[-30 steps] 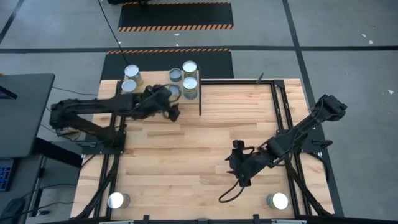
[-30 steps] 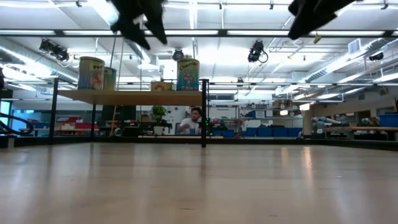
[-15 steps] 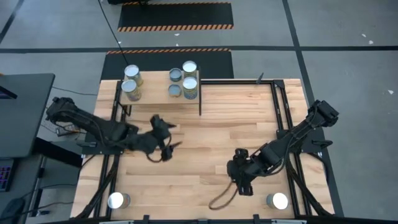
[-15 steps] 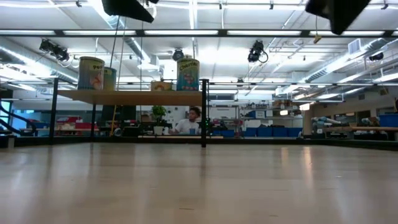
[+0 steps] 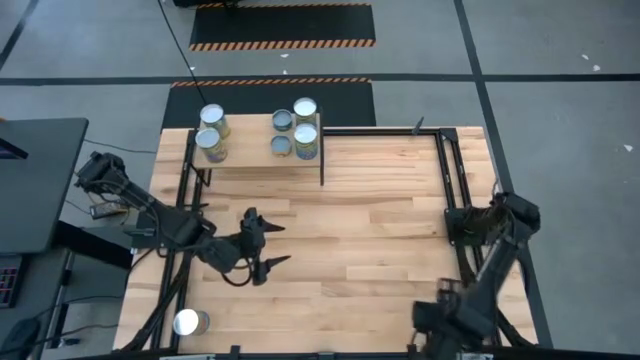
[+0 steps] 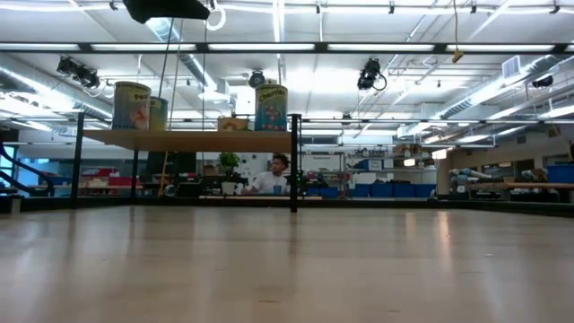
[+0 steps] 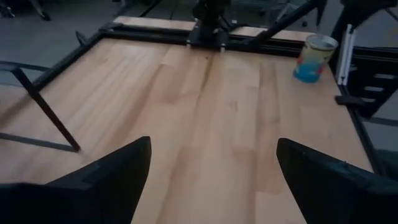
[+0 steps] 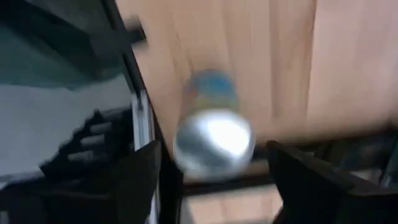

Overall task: Pick and place cans onto a shelf
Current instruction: Put the right canned tomatoes on the shelf

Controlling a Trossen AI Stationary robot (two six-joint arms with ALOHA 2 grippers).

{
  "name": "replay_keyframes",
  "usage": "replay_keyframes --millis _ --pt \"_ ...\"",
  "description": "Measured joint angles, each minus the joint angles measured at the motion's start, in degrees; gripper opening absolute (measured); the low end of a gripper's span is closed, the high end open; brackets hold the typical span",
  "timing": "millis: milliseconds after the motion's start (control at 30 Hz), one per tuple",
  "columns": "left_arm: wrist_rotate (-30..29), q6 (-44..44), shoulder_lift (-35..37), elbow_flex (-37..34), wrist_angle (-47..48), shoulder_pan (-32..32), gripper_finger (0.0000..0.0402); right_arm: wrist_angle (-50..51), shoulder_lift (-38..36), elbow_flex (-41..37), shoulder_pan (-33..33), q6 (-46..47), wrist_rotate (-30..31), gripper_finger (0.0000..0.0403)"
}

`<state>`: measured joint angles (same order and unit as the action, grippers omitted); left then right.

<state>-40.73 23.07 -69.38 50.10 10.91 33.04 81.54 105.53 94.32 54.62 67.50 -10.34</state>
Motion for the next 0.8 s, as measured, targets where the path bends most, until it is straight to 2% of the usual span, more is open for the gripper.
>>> replay_keyframes --millis 100,267,367,633,800 --pt "0.04 1.01 0.00 -0.07 -0.27 1.32 0.0354 -0.91 0.51 -0.66 3.60 8.68 -0.05 0.0334" --pt "-0.63 0.28 0.00 -0.06 -5.31 2.25 0.0354 0.09 -0.47 -0.74 6.49 16.68 6.28 0.0373" --pt "-0.74 -1.61 -0.99 -0.03 -9.85 2.25 0.0354 0.16 -0.48 -2.08 6.98 16.99 6.40 0.0379" --pt "1.22 -5.31 -4.96 -0.03 -14.37 2.60 0.0354 -4.72 -2.90 -11.19 4.58 15.77 6.17 0.0380" --pt "4.76 -4.58 -6.79 -0.03 -14.84 3.22 0.0354 -17.23 -9.75 -18.43 3.94 22.25 7.69 0.0380"
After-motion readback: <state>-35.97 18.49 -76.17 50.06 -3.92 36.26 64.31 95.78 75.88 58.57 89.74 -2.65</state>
